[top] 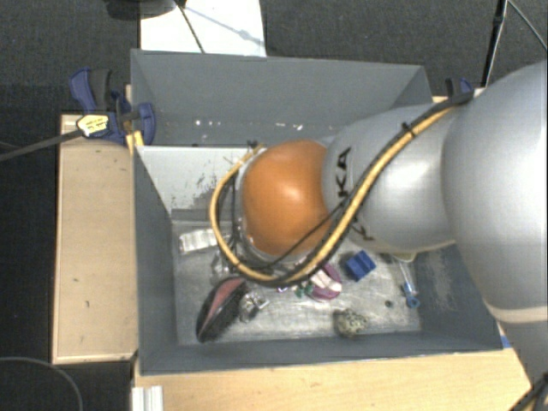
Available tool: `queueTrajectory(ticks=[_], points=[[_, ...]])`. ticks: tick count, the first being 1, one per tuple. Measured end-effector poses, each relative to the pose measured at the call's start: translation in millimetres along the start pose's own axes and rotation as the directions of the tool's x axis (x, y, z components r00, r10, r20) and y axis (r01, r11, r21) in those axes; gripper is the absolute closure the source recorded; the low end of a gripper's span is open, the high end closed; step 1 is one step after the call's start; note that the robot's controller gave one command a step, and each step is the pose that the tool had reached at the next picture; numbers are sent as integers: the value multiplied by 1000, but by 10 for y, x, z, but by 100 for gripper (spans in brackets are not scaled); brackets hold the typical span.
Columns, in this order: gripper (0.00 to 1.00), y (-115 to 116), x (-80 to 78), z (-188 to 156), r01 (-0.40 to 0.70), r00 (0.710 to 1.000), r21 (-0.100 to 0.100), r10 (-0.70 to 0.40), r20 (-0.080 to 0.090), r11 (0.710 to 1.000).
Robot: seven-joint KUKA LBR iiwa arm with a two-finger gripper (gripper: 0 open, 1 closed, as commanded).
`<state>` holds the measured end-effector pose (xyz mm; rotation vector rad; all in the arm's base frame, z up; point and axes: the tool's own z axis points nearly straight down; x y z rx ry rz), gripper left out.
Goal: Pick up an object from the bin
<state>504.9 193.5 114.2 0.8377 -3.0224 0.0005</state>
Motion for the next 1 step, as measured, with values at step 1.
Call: queueTrajectory(ticks=[1], points=[[100, -70, -146, -1233, -20, 1000, 3, 20, 16, 1000]])
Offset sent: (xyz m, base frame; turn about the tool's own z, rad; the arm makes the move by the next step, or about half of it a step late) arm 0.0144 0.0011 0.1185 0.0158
